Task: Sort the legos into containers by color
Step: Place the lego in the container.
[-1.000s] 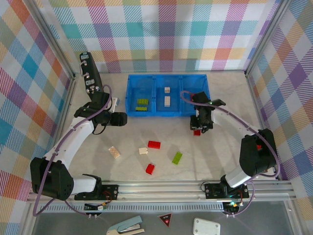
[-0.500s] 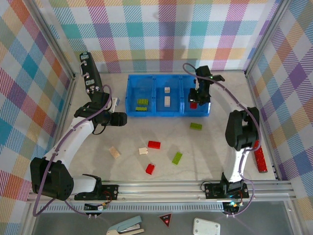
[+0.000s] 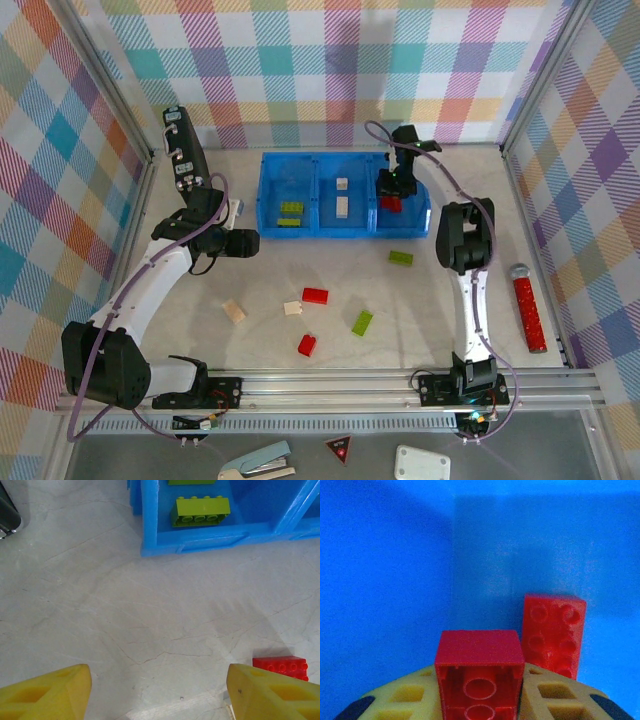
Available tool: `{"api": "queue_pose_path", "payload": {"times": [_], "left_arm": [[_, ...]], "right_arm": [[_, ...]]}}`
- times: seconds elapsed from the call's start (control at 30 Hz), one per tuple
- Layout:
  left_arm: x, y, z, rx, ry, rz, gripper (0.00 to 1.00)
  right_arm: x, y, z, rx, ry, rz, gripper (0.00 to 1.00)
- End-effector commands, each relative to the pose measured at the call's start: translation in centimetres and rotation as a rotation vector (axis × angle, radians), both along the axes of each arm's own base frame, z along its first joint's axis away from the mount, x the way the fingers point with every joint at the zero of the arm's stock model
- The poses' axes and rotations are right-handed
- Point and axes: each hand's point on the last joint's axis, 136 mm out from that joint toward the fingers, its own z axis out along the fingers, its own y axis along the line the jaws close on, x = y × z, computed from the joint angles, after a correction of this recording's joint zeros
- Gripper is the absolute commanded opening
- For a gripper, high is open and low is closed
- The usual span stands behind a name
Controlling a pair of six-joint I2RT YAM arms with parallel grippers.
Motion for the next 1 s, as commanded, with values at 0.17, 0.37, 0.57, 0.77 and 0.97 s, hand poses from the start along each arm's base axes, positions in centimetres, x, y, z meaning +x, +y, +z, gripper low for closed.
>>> {"api": "queue_pose_path", "payload": {"times": [0.17,0.37,0.57,0.77,0.97], "left_arm": [[0.3,0.0,1.1,-0.013,-0.025,0.003,0.72],[0.2,0.2,1.3,-0.008,-0.035,0.006,0.72],[0.2,-0.1,1.1,-0.019,-0.027,-0.002,0.72],[0.1,-0.4,0.7,-0.032,-0.003,-0.010,0.72],[0.1,-0.7,0.3,-0.049,0.008,-0.011,0.72]], "right_arm": [[0.9,-0.3,0.9,0.000,0.000,0.011,0.45],[0.1,-0.6,4.4,-0.002,-0.042,0.007,0.51],[-2.0,-0.6,6.6,0.036,-0.037,-0.019,0.52],[-5.1,0.1,7.4,0.093,-0.008,-0.054,0.52],[-9.2,0.3,8.7,0.099,-0.014,-0.056,0.52]]}}
